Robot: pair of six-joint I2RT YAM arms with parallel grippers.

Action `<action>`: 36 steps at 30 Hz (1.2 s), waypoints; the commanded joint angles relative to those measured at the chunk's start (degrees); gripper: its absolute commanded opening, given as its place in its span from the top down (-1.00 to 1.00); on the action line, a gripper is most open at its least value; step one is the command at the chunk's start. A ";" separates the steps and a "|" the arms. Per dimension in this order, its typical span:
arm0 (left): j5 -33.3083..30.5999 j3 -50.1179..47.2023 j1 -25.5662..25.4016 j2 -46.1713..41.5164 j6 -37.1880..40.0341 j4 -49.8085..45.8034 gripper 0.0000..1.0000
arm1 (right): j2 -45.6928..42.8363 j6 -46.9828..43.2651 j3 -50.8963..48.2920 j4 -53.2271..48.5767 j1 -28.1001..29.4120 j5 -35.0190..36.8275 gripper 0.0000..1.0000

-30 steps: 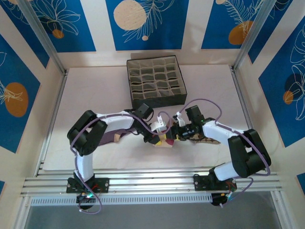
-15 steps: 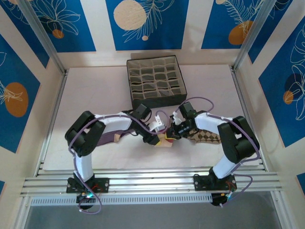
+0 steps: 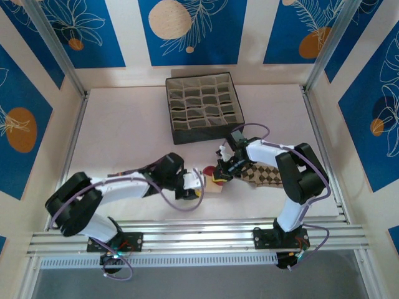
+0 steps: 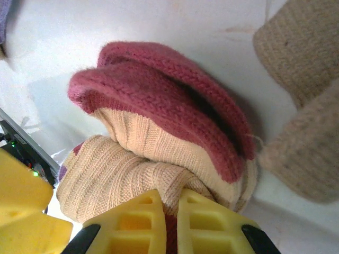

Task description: Roll the socks

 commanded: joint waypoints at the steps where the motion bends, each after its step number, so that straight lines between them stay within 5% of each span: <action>1: -14.22 -4.79 -5.15 -2.94 10.38 13.43 0.00 | 2.54 -1.16 0.67 -5.11 1.01 5.00 0.97; 17: -23.48 0.06 -10.63 9.63 17.12 16.52 -0.02 | 4.54 -2.14 2.87 -7.21 2.09 2.87 0.98; 24: -24.62 1.73 -10.65 12.95 14.56 12.30 0.62 | 3.89 -2.65 2.22 -5.79 1.68 -1.69 0.92; 28: -21.87 1.38 -10.47 11.99 11.63 8.84 1.00 | 1.83 -3.88 1.41 -4.88 1.40 -3.07 0.60; 32: -15.22 2.57 -8.86 10.62 7.28 2.57 1.00 | -2.12 -4.92 0.56 -4.34 0.40 -3.26 0.07; 36: -9.13 5.10 -6.78 10.50 2.72 -4.33 0.99 | -8.58 -4.73 -2.58 -0.94 -1.01 -0.71 -0.02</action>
